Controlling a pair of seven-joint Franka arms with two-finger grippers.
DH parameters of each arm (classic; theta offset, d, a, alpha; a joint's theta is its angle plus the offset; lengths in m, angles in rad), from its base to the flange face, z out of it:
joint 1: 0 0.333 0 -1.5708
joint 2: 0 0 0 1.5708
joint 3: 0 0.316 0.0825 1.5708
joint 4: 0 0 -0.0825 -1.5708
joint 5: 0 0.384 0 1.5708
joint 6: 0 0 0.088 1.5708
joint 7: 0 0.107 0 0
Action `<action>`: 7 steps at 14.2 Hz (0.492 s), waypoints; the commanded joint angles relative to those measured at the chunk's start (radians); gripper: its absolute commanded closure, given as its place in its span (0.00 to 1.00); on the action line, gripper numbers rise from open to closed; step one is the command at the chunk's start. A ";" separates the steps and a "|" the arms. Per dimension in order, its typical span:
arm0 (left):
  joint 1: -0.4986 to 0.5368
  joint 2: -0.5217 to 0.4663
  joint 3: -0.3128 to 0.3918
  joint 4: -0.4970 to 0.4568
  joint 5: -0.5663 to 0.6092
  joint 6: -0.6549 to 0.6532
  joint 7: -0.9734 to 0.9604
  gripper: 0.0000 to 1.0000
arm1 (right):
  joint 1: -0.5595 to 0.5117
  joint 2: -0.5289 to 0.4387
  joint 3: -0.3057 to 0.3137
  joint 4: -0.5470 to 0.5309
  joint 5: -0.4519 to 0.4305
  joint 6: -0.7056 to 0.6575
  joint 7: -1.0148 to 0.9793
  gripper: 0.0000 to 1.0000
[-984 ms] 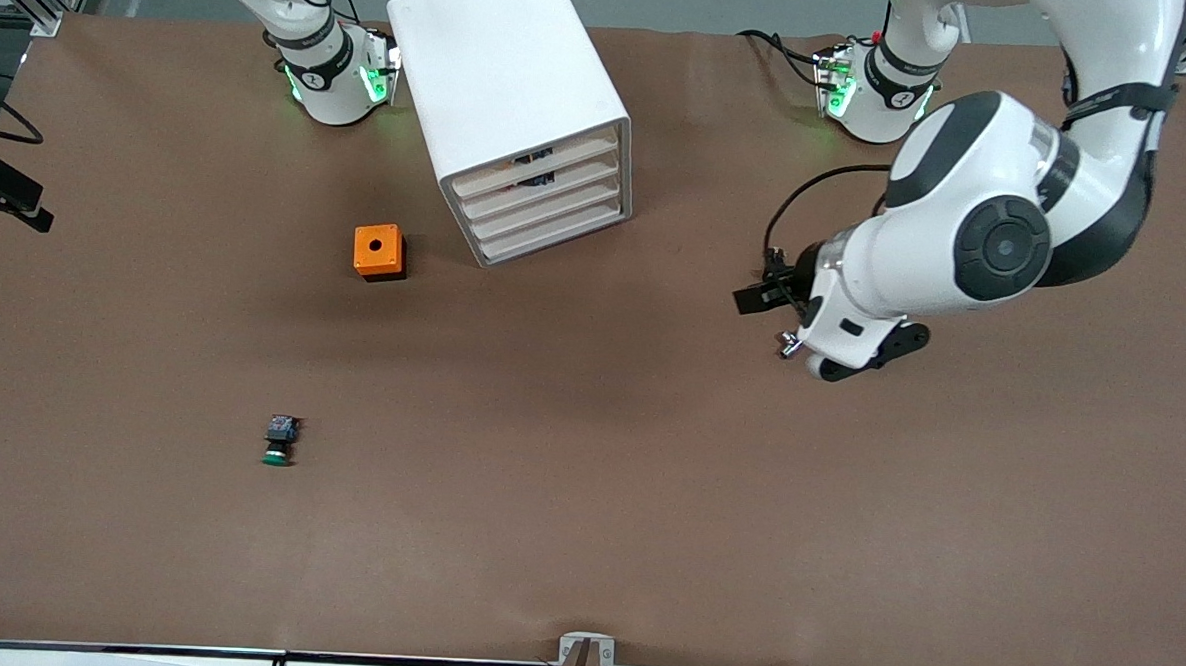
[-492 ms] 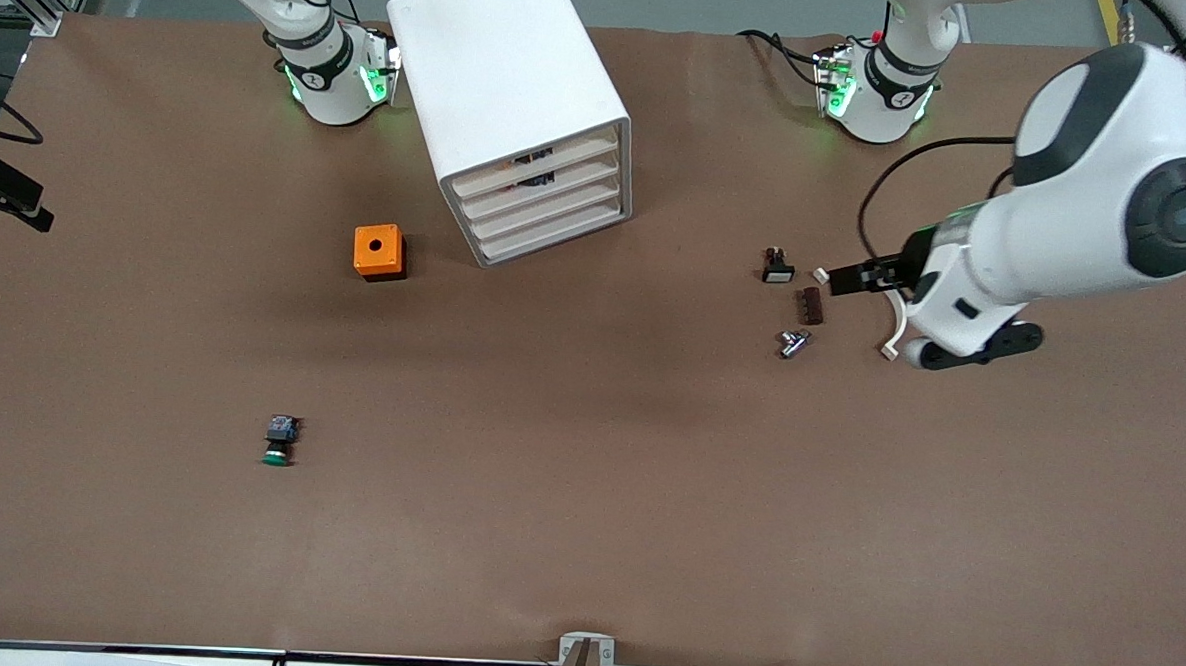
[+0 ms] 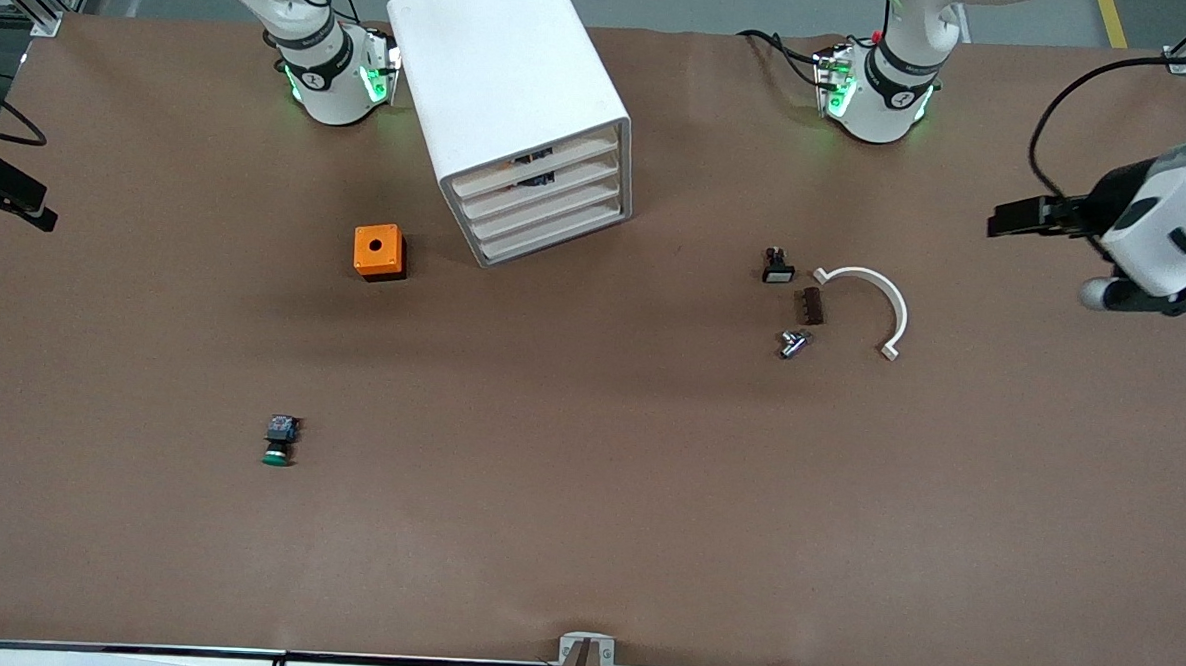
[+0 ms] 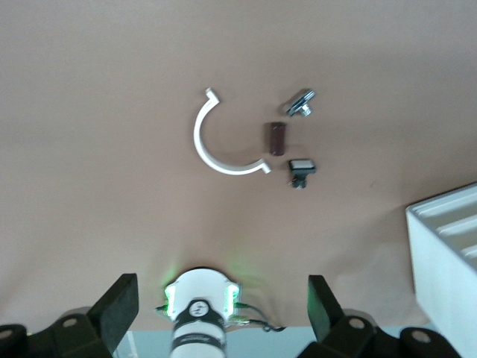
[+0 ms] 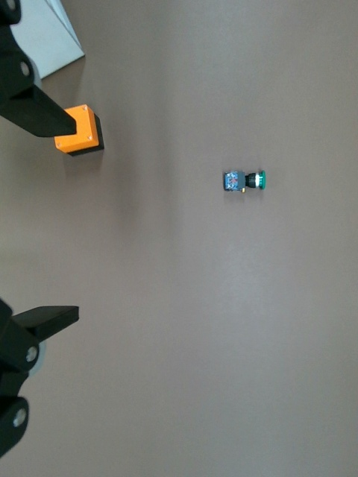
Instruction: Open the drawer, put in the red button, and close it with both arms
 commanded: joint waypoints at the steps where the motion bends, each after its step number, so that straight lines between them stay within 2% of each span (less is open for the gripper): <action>1: -0.023 -0.150 0.085 -0.195 0.029 0.088 0.116 0.00 | -0.016 -0.017 0.011 -0.012 0.027 -0.028 0.062 0.00; 4: -0.020 -0.256 0.093 -0.377 0.062 0.253 0.121 0.00 | -0.016 -0.017 0.011 -0.009 0.022 -0.014 0.025 0.00; 7: -0.015 -0.264 0.079 -0.410 0.069 0.349 0.121 0.00 | -0.014 -0.017 0.011 -0.011 0.024 -0.012 0.025 0.00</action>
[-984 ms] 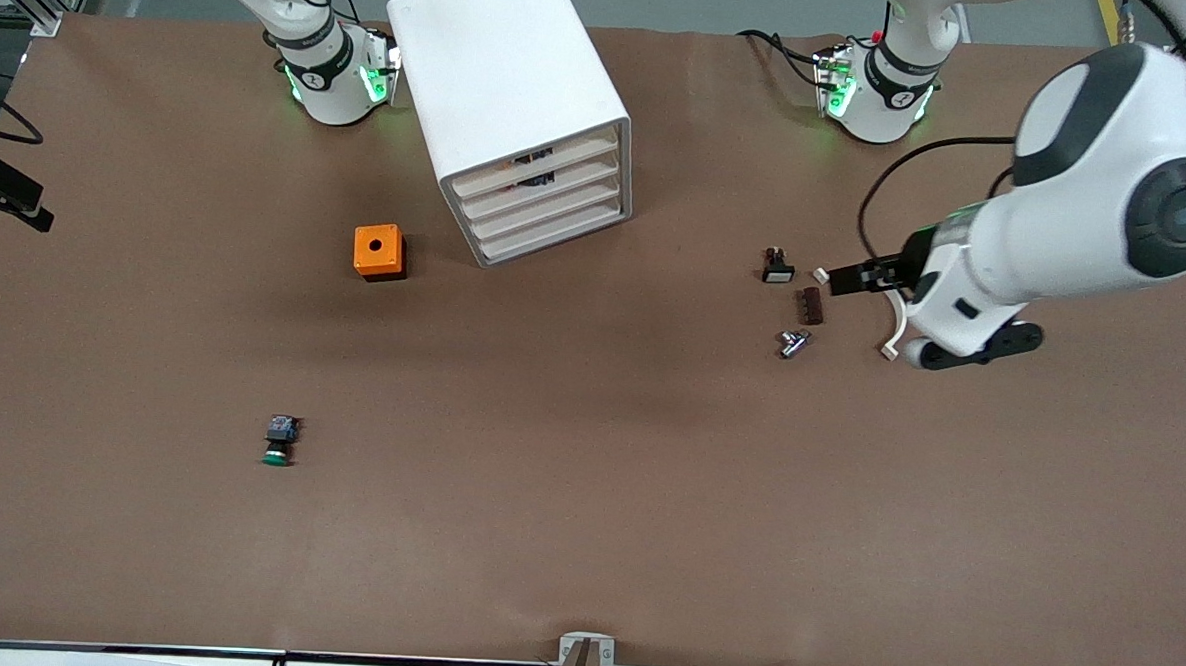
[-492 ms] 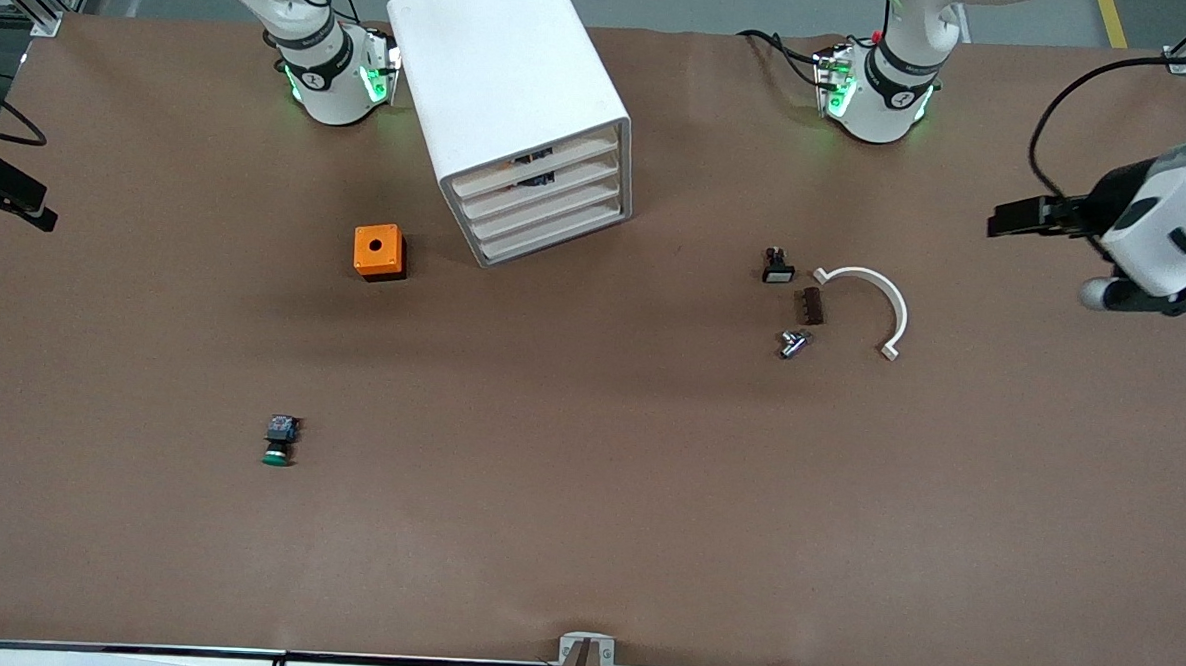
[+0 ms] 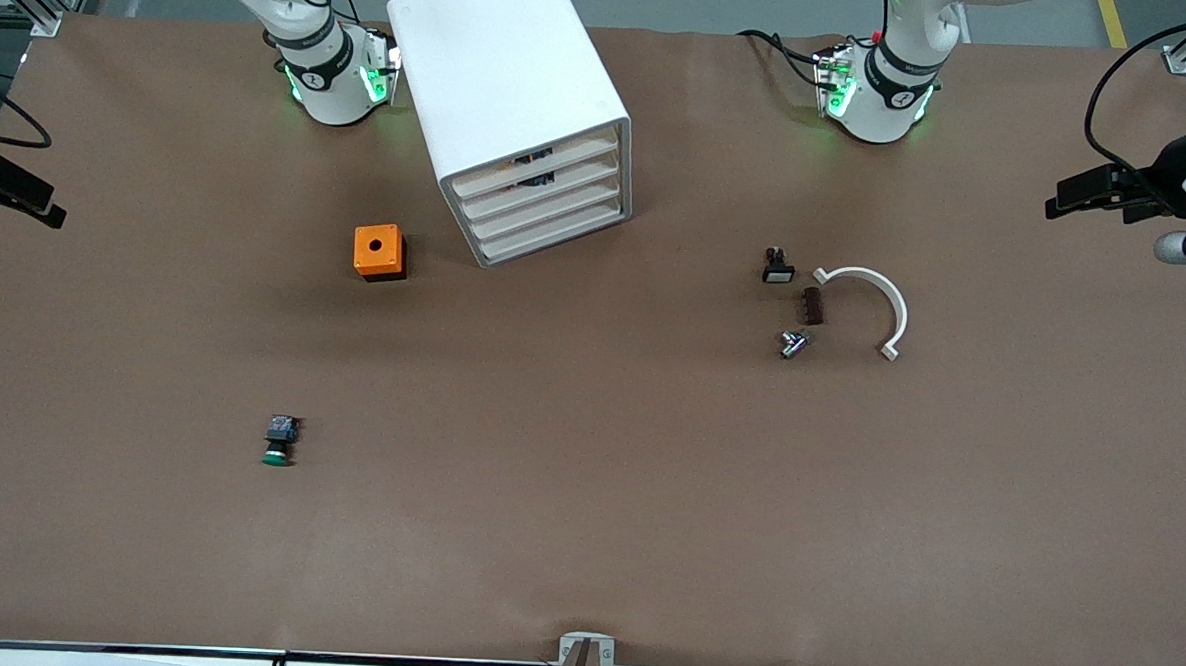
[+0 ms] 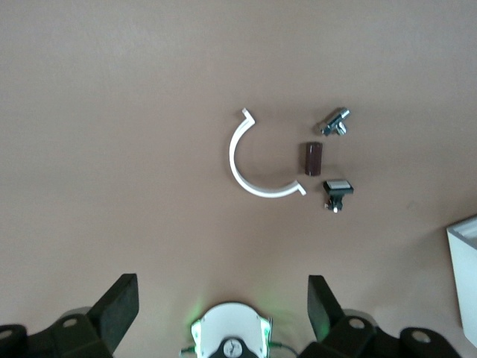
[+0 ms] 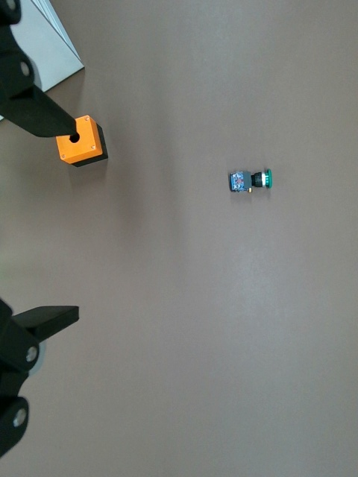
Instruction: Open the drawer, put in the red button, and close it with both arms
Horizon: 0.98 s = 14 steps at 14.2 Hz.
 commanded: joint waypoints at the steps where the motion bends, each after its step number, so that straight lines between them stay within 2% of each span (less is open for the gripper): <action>1: -0.009 -0.033 -0.026 -0.050 0.032 0.106 0.006 0.00 | -0.014 -0.017 0.011 -0.011 0.015 0.002 -0.010 0.00; 6: -0.015 -0.013 -0.030 0.013 0.039 0.129 -0.014 0.00 | -0.016 -0.017 0.011 -0.011 0.016 0.001 -0.010 0.00; 11: -0.018 -0.011 -0.074 0.070 0.039 0.098 -0.095 0.00 | -0.016 -0.017 0.011 -0.011 0.016 0.001 -0.011 0.00; 14: -0.018 -0.008 -0.085 0.070 0.041 0.097 -0.087 0.00 | -0.014 -0.017 0.011 -0.012 0.016 0.002 -0.011 0.00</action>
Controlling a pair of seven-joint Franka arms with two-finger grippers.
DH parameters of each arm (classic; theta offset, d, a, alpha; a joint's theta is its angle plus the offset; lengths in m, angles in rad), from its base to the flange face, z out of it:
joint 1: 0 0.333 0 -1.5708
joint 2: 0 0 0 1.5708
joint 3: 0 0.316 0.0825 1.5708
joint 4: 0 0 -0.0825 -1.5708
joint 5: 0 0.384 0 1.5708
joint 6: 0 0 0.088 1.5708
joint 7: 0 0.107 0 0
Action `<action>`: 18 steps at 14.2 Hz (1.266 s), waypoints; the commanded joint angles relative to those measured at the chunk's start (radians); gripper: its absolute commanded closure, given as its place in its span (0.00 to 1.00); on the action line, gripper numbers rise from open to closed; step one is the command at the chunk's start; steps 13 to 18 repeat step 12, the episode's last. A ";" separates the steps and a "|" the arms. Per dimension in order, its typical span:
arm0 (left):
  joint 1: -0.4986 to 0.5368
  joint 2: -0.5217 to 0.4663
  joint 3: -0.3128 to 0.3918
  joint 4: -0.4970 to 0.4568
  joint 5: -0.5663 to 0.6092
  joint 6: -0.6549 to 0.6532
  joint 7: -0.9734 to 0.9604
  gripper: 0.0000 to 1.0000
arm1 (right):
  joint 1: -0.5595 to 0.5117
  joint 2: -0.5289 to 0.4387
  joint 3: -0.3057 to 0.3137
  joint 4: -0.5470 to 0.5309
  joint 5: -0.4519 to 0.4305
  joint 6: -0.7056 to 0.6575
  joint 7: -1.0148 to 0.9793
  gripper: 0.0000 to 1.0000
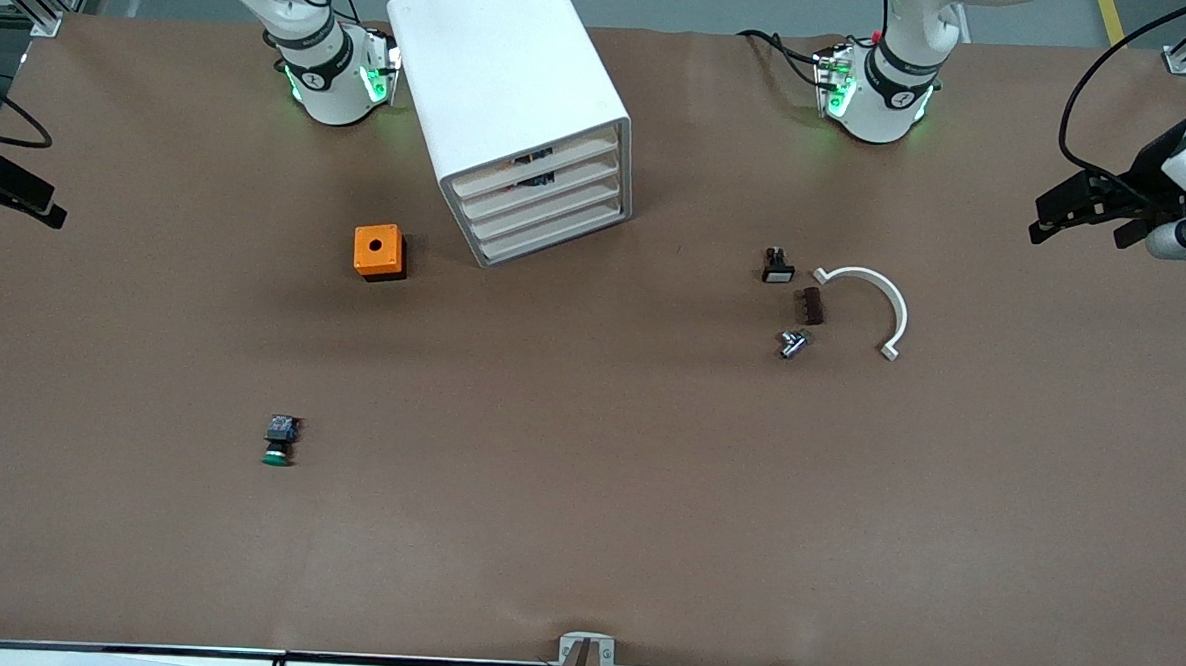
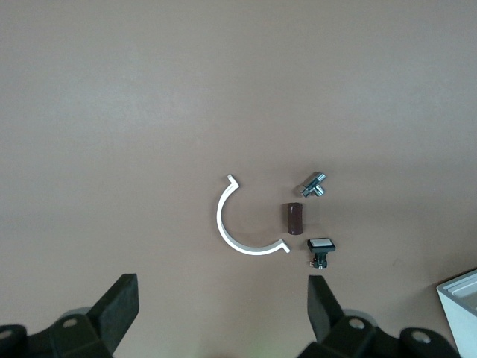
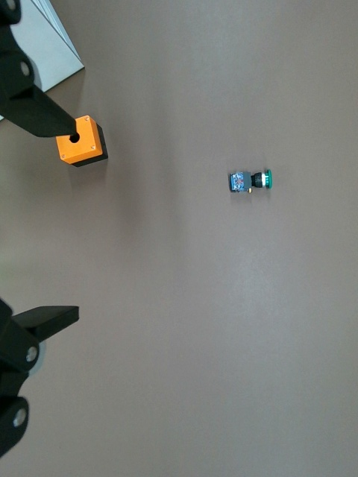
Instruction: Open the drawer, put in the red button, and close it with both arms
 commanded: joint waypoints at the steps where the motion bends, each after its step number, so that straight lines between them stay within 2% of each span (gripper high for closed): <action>1: 0.004 0.001 -0.005 0.015 0.028 -0.018 -0.002 0.00 | -0.016 -0.017 0.010 -0.011 0.016 0.004 -0.011 0.00; 18: 0.005 0.003 -0.005 0.034 0.025 -0.031 0.000 0.00 | -0.016 -0.017 0.012 -0.012 0.019 0.005 -0.010 0.00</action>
